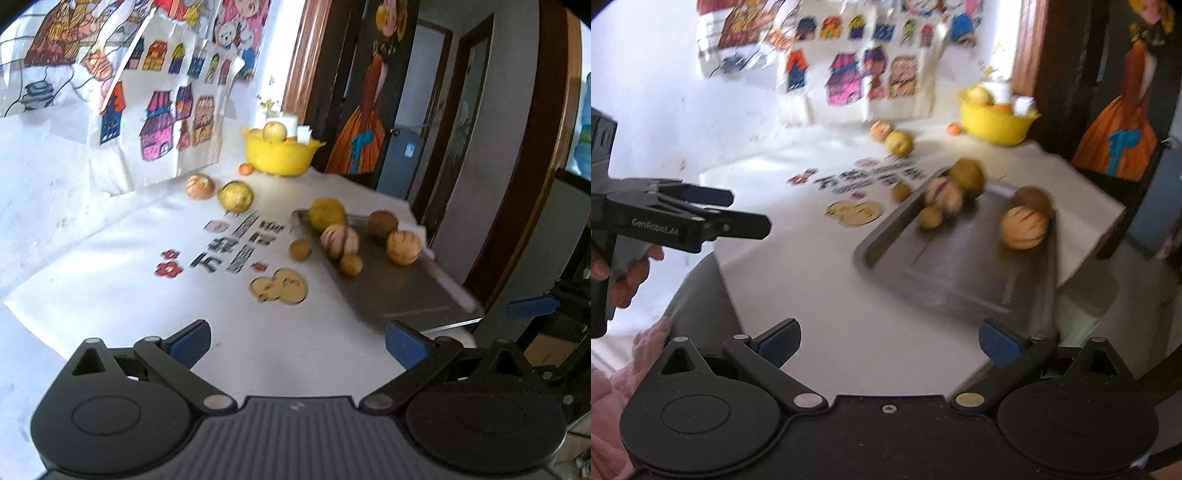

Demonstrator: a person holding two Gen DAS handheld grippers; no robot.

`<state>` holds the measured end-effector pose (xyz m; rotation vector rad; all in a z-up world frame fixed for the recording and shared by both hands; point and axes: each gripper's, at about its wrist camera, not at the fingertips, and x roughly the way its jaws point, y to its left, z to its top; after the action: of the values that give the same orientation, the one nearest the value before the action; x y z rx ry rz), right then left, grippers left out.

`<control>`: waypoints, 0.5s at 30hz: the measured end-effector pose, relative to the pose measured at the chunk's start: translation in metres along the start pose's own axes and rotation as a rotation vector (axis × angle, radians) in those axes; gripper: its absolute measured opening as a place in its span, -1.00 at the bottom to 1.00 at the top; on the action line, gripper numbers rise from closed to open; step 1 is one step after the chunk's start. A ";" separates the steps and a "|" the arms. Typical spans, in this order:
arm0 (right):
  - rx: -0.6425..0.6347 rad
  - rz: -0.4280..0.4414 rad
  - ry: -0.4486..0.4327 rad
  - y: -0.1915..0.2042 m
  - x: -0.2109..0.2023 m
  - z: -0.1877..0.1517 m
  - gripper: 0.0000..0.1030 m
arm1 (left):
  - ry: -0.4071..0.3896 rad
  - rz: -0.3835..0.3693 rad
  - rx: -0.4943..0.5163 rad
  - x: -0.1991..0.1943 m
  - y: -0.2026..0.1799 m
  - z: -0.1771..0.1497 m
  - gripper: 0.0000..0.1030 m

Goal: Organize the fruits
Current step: 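Move both open tools from the tray toward the remaining loose fruits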

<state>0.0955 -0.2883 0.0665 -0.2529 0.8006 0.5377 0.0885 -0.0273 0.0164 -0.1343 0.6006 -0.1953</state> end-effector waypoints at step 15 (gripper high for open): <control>-0.231 0.036 0.042 0.001 0.041 0.057 0.99 | 0.077 0.110 0.034 0.019 0.037 0.010 0.99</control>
<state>0.1528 -0.2493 0.0748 -0.4645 0.7845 0.6610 0.1147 0.0057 0.0075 -0.0612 0.6795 -0.1047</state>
